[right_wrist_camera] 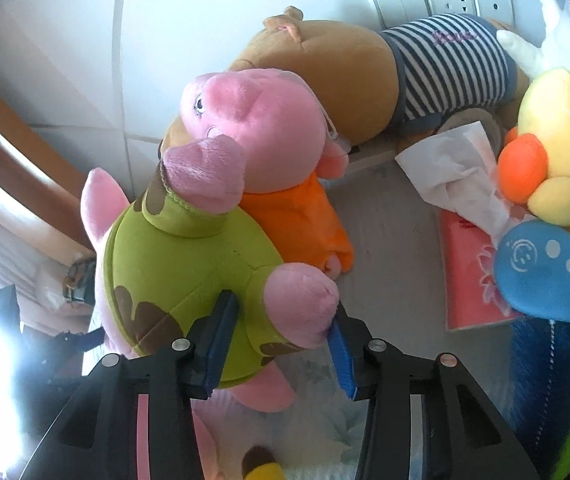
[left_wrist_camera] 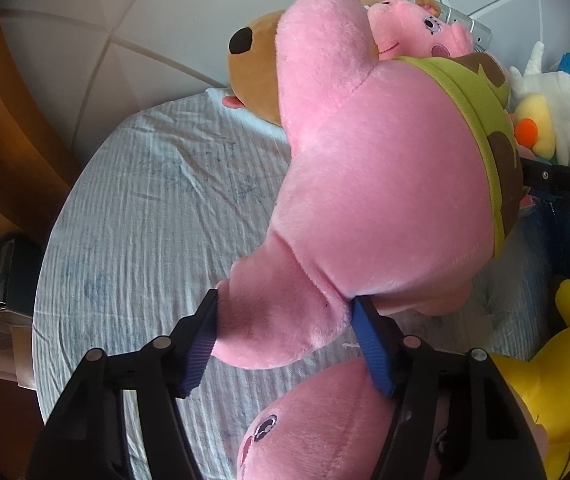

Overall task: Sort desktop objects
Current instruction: 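Close the left tool on the pink plush arm while the right tool closes on its other arm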

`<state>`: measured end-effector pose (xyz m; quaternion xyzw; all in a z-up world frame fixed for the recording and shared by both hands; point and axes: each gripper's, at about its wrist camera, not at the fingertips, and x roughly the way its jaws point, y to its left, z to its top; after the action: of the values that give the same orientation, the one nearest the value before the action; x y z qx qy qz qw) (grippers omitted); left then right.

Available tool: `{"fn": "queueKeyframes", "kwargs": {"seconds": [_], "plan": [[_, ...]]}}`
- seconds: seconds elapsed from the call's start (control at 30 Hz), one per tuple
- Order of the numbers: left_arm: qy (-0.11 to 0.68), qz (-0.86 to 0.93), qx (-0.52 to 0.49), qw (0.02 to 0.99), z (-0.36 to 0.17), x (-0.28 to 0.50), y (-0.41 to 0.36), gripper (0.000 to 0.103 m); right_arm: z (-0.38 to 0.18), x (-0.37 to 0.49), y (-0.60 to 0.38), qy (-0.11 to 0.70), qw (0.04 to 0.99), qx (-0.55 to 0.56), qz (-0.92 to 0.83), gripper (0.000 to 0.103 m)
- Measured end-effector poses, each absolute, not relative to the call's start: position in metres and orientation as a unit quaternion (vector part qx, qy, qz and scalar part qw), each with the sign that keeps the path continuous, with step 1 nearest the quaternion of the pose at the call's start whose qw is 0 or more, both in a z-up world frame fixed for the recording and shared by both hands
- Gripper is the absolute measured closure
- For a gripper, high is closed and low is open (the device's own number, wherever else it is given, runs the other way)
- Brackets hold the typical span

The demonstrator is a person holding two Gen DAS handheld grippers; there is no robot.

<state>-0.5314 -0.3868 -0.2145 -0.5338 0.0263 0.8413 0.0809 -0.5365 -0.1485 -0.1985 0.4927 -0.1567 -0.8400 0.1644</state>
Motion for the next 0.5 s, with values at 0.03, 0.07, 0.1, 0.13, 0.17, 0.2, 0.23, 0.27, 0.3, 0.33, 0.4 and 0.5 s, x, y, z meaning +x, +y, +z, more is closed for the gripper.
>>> {"fn": "queueKeyframes", "kwargs": {"seconds": [0.03, 0.07, 0.1, 0.13, 0.17, 0.2, 0.23, 0.27, 0.3, 0.33, 0.4, 0.5], "plan": [[0.025, 0.84, -0.536, 0.08, -0.215, -0.532, -0.387, 0.039, -0.2, -0.538, -0.149, -0.157, 0.16, 0.493, -0.841, 0.046], [0.024, 0.839, -0.537, 0.08, -0.217, -0.534, -0.387, 0.039, -0.201, -0.542, -0.15, -0.155, 0.153, 0.494, -0.842, 0.031], [0.022, 0.838, -0.539, 0.08, -0.218, -0.535, -0.388, 0.039, -0.204, -0.548, -0.151, -0.16, 0.153, 0.494, -0.841, 0.019], [0.02, 0.837, -0.541, 0.08, -0.219, -0.537, -0.389, 0.039, -0.209, -0.551, -0.151, -0.169, 0.156, 0.495, -0.838, 0.018], [0.019, 0.837, -0.541, 0.079, -0.22, -0.539, -0.389, 0.039, -0.214, -0.555, -0.151, -0.177, 0.16, 0.496, -0.835, 0.019], [0.019, 0.837, -0.542, 0.078, -0.221, -0.54, -0.388, 0.039, -0.218, -0.559, -0.152, -0.186, 0.164, 0.497, -0.832, 0.029], [0.021, 0.838, -0.54, 0.075, -0.221, -0.541, -0.387, 0.039, -0.219, -0.561, -0.154, -0.189, 0.171, 0.494, -0.831, 0.04], [0.025, 0.839, -0.539, 0.071, -0.221, -0.54, -0.386, 0.043, -0.215, -0.56, -0.162, -0.176, 0.174, 0.489, -0.837, 0.063], [0.029, 0.841, -0.537, 0.066, -0.22, -0.538, -0.384, 0.045, -0.209, -0.558, -0.17, -0.156, 0.174, 0.483, -0.844, 0.063], [0.029, 0.842, -0.535, 0.064, -0.218, -0.536, -0.385, 0.048, -0.203, -0.556, -0.179, -0.135, 0.174, 0.476, -0.851, 0.065], [0.025, 0.844, -0.532, 0.063, -0.213, -0.531, -0.387, 0.051, -0.191, -0.549, -0.193, -0.109, 0.172, 0.464, -0.862, 0.069], [0.018, 0.856, -0.512, 0.073, -0.191, -0.52, -0.387, 0.078, -0.17, -0.542, -0.212, -0.092, 0.175, 0.441, -0.875, 0.071]]}}
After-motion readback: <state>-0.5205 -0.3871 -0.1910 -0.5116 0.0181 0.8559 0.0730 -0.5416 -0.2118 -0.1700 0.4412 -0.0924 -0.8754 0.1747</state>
